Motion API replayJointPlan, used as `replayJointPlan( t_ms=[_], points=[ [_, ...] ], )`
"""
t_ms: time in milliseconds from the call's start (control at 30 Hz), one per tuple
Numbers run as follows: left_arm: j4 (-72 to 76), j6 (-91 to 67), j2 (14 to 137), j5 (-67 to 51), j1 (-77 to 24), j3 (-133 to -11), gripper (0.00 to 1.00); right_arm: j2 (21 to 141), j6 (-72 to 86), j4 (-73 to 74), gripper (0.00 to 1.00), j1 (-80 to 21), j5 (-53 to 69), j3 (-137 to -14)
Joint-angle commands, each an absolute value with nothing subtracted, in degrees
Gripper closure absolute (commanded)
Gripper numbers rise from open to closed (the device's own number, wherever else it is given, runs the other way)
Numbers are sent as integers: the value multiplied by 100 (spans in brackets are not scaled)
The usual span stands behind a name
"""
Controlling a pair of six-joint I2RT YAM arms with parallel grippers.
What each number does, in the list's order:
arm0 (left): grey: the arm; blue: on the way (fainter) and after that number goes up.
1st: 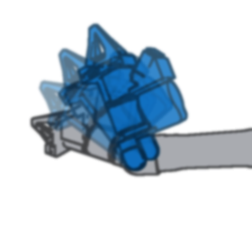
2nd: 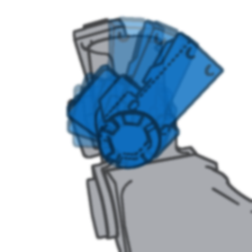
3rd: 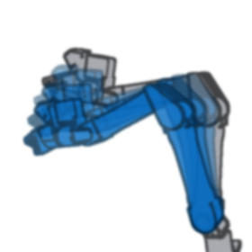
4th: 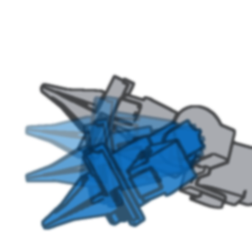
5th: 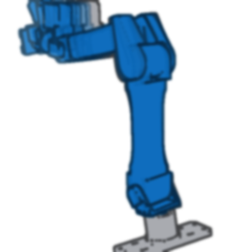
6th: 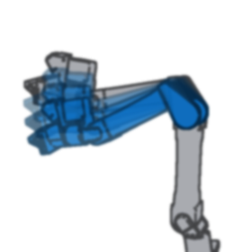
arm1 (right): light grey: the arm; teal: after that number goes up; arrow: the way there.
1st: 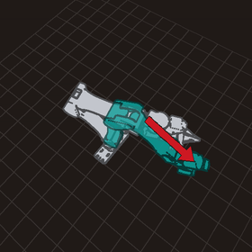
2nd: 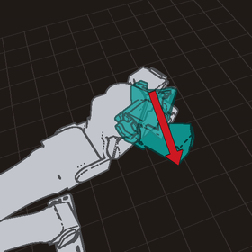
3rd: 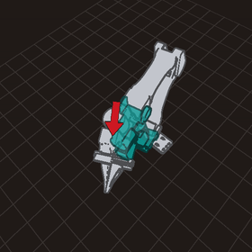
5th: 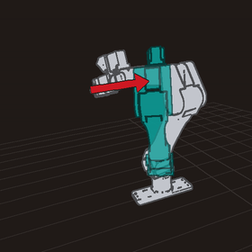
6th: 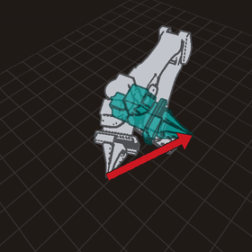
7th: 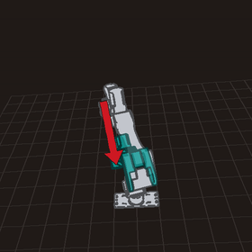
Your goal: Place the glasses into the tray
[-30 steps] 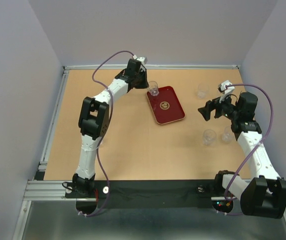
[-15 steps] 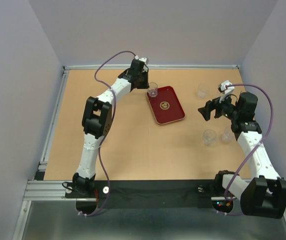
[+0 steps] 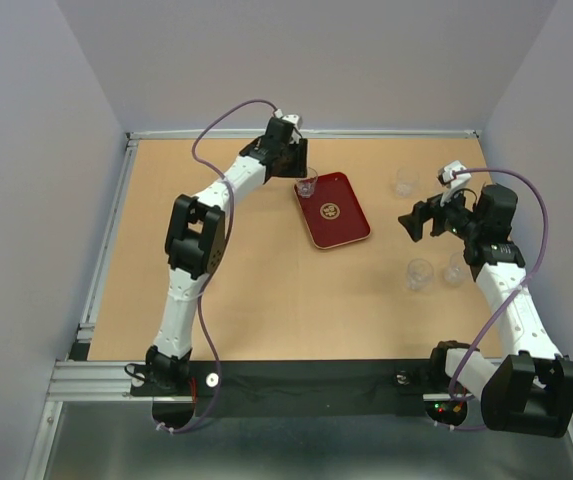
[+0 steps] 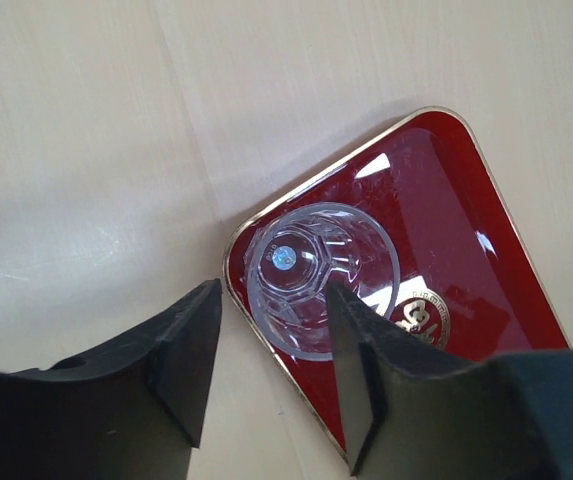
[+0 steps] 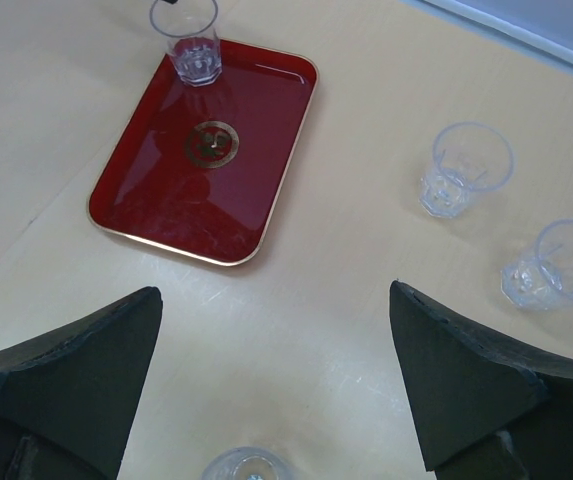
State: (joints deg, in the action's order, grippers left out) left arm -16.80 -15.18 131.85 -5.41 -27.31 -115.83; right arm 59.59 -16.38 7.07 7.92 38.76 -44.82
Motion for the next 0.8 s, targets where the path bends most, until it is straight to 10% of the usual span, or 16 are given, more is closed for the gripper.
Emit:
replayJointPlan(
  t_ms=[0,767],
  points=[
    [-1355,-1283,11728,-212,-2733,-11418,36,5801,-1854,589,0,888,3955,-4324],
    [-26,-290,5627,1380,-2602,-5575,8,5932,-2662,1000,0,1099,4913,-4165]
  ],
)
